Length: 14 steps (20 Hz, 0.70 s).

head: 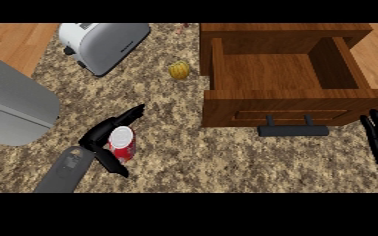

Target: Pick up the can, place it into the drawer and close the drawer

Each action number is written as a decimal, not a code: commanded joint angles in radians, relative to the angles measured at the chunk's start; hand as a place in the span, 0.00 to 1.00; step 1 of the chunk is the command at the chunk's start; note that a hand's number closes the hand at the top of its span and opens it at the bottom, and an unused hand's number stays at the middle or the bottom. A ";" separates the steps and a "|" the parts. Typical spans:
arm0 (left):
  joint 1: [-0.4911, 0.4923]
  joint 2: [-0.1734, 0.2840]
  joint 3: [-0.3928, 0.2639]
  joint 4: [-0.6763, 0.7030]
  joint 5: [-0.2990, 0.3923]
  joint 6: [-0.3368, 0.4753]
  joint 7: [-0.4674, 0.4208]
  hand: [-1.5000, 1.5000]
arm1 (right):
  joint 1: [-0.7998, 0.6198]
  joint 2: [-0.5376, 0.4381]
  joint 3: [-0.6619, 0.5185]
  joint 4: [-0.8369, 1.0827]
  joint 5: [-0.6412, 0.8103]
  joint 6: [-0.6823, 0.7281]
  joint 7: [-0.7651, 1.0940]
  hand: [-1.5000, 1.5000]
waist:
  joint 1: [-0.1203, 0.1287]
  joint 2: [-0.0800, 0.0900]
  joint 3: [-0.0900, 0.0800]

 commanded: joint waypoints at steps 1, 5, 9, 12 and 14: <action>-0.015 -0.001 -0.011 0.037 -0.010 -0.091 -0.115 0.00 | 0.011 -0.005 -0.017 0.027 -0.011 0.024 -0.038 0.00 | -0.003 0.001 0.000; 0.044 -0.020 -0.040 -0.029 -0.003 -0.095 -0.110 1.00 | -0.031 -0.003 -0.018 0.030 0.008 -0.009 0.007 0.00 | 0.005 0.000 0.000; -0.011 0.016 -0.011 -0.046 0.060 -0.196 -0.066 1.00 | -0.003 -0.018 -0.051 0.036 -0.045 0.032 -0.018 0.00 | 0.002 -0.001 0.000; 0.019 -0.073 -0.050 -0.120 0.073 -0.168 0.034 1.00 | -0.051 0.008 -0.023 0.042 -0.011 -0.009 -0.002 0.00 | 0.015 -0.003 0.001; 0.103 -0.055 -0.061 -0.166 0.086 -0.177 0.026 1.00 | 0.026 0.008 -0.038 0.000 -0.026 0.022 -0.019 0.00 | 0.011 -0.005 0.001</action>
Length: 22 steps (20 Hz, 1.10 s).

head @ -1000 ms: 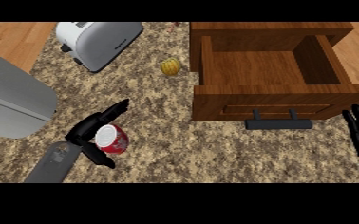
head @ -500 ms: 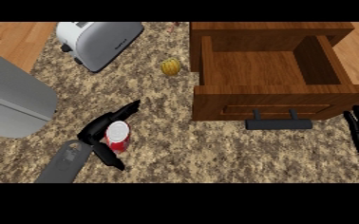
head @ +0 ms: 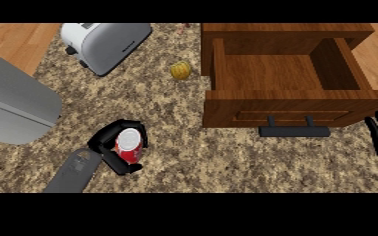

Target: Pick up the can, place it into the drawer and close the drawer

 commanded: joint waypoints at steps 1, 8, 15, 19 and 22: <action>-0.012 -0.020 -0.004 -0.038 0.039 -0.133 -0.026 1.00 | 0.032 -0.015 -0.021 -0.005 -0.012 0.031 -0.026 0.00 | -0.005 0.000 0.000; 0.030 -0.047 0.416 -0.007 0.303 0.437 0.143 1.00 | 0.071 0.020 -0.012 -0.064 -0.022 0.010 -0.004 0.00 | 0.023 -0.007 0.001; 0.095 -0.125 0.348 -0.392 0.316 0.559 0.325 1.00 | 0.029 0.022 -0.011 -0.043 -0.005 0.005 -0.004 0.00 | 0.009 -0.003 0.001; 0.103 -0.171 0.267 -0.582 0.299 0.593 0.493 1.00 | 0.083 -0.005 -0.072 -0.009 -0.058 0.065 -0.066 0.00 | 0.005 -0.004 0.001; 0.074 -0.162 0.235 -0.662 0.255 0.641 0.545 1.00 | 0.112 0.035 -0.007 -0.133 -0.026 0.033 0.016 0.00 | 0.001 -0.003 0.000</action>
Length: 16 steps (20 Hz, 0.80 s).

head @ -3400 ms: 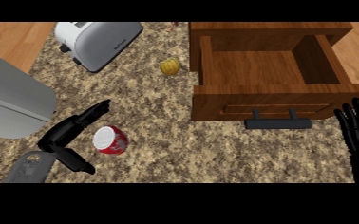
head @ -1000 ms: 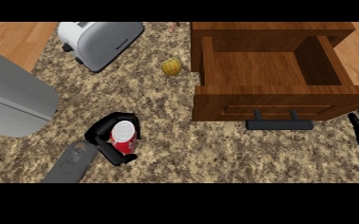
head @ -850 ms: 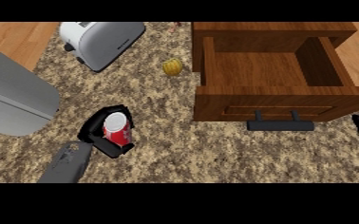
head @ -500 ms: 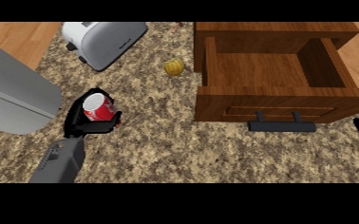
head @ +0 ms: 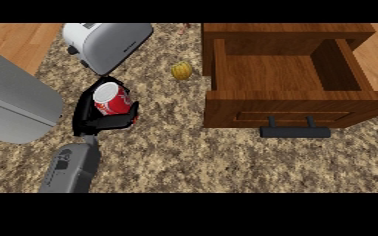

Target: Pick up the can, place it into the drawer and close the drawer

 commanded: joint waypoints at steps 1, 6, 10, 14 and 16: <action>-0.047 -0.008 -0.041 -0.156 -0.018 0.058 0.156 1.00 | 0.042 0.012 0.077 -0.032 0.034 -0.039 -0.012 0.00 | -0.004 0.001 0.000; -0.127 -0.071 -0.112 -0.183 -0.088 0.144 0.198 1.00 | -0.039 -0.021 -0.020 -0.024 -0.025 -0.019 0.059 0.00 | -0.008 0.003 -0.001; -0.211 -0.072 -0.208 -0.259 -0.088 0.196 0.376 1.00 | -0.047 -0.034 -0.044 -0.024 -0.036 -0.020 0.062 0.00 | -0.008 0.002 -0.001; -0.363 -0.073 -0.212 -0.202 -0.099 0.259 0.470 1.00 | 0.032 0.012 0.029 -0.077 -0.016 -0.026 0.039 0.00 | -0.018 0.003 -0.001; -0.438 -0.073 -0.258 -0.135 -0.106 0.315 0.439 1.00 | -0.068 -0.010 -0.004 0.013 -0.001 -0.044 0.039 0.00 | -0.017 0.005 -0.001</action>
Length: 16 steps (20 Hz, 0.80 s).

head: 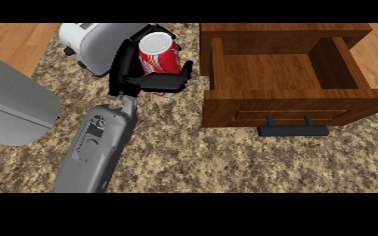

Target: Pick up the can, place it into the drawer and close the drawer

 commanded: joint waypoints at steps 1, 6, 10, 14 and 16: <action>-0.154 -0.003 -0.049 0.010 -0.020 0.093 0.111 1.00 | -0.060 -0.009 0.001 0.018 0.010 -0.015 0.024 0.00 | 0.000 0.001 0.000; -0.324 -0.003 -0.064 0.167 -0.003 0.145 0.088 1.00 | -0.050 -0.046 -0.080 0.092 -0.050 0.037 -0.040 0.00 | -0.007 0.003 0.000; -0.465 -0.003 -0.039 0.224 0.026 0.177 0.165 1.00 | -0.061 -0.025 -0.041 0.053 -0.009 0.006 0.016 0.00 | -0.005 0.002 0.000; -0.594 -0.003 -0.048 0.388 0.074 0.203 0.142 1.00 | -0.027 -0.026 -0.041 0.026 -0.018 0.035 0.008 0.00 | -0.016 0.004 0.000; -0.581 -0.003 -0.092 0.427 0.087 0.255 0.073 1.00 | -0.015 -0.028 -0.059 0.030 -0.053 0.047 0.006 0.00 | -0.017 0.004 0.000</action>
